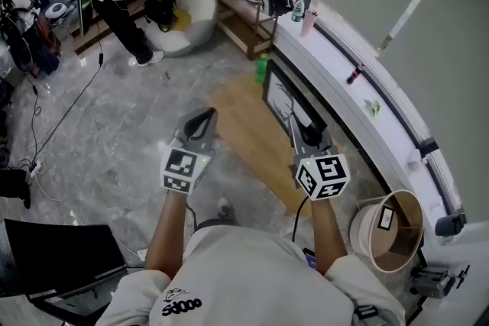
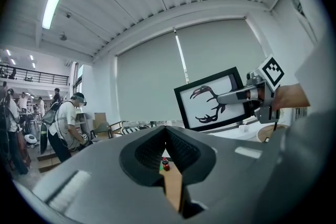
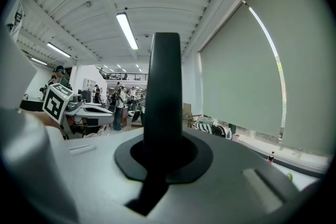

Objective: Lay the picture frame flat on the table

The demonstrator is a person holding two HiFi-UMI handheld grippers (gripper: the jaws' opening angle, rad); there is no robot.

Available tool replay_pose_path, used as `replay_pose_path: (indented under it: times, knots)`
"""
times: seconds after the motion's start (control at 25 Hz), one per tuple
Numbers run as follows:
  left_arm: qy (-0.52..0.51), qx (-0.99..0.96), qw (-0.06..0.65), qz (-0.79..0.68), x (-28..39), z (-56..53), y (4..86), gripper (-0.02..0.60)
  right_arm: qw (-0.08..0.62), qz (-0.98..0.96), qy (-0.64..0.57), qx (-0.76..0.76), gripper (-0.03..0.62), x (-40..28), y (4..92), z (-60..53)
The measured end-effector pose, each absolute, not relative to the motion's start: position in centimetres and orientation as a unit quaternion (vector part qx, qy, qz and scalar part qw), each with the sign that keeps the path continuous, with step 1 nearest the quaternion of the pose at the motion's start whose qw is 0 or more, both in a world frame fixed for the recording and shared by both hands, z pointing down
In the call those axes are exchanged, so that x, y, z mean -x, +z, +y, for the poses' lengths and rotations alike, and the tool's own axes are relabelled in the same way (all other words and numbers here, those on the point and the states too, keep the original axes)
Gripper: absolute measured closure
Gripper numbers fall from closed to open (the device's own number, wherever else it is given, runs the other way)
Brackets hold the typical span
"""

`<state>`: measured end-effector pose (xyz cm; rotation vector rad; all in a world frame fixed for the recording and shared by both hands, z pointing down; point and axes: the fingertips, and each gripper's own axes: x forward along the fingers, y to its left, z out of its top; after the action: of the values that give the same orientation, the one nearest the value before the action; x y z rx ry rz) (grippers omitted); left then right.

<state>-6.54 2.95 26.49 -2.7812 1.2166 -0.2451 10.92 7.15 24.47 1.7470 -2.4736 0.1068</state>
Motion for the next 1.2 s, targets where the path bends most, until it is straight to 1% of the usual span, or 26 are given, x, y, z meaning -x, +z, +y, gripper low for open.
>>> replay_pose_path:
  times: [0.6, 1.2]
  knots:
    - [-0.086, 0.919, 0.022, 0.385, 8.3, -7.1, 28.5, 0.571, 0.074, -0.807, 0.056, -0.584, 0.58, -9.1, 25.8, -2.1]
    - [-0.107, 0.913, -0.006, 0.393, 10.1, -11.0, 31.8, 0.571, 0.089, -0.811, 0.085, -0.572, 0.58, -7.0, 28.6, -5.6]
